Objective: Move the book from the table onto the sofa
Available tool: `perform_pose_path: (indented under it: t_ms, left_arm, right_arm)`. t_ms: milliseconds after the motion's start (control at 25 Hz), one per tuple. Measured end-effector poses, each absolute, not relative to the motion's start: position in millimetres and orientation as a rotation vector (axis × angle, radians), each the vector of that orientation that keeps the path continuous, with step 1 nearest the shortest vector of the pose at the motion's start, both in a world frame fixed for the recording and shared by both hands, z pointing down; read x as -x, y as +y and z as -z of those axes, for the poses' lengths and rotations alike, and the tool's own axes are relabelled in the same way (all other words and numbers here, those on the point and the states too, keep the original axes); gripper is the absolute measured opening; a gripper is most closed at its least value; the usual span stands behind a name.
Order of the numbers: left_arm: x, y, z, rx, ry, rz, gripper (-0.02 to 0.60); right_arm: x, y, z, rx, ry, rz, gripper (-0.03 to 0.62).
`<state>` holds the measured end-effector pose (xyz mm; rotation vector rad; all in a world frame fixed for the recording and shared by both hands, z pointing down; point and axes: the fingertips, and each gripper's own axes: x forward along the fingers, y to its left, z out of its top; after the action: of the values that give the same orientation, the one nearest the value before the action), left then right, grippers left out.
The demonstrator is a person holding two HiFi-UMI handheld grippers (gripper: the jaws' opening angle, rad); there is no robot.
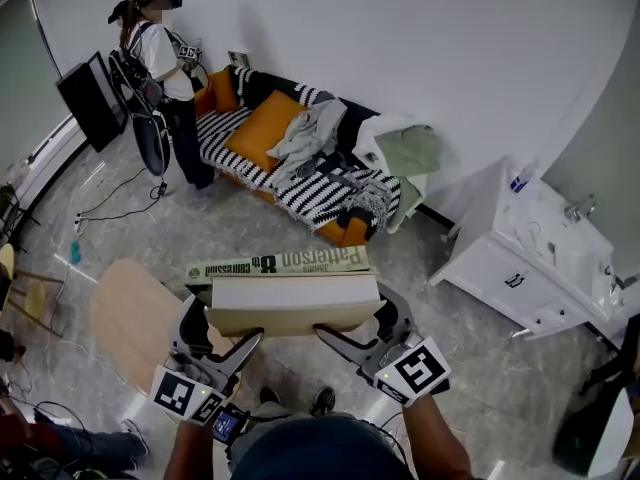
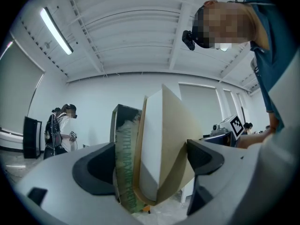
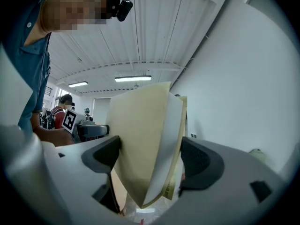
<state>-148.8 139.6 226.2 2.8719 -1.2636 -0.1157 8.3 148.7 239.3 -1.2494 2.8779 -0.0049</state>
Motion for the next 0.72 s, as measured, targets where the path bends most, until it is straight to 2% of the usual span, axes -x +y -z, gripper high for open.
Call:
perform_pose_path:
  t_ms: [320, 720]
  left_arm:
    - [96.8, 85.8, -230.1, -2.904, -1.116, 0.082, 0.474]
    - [84.9, 26.4, -236.8, -2.965, -0.962, 0.166, 0.474]
  right_arm:
    - [-58.4, 110.3, -243.9, 1.386, 2.819, 0.055, 0.423]
    - [-68.0, 65.9, -242.9, 1.546, 2.767, -0.027, 0.423]
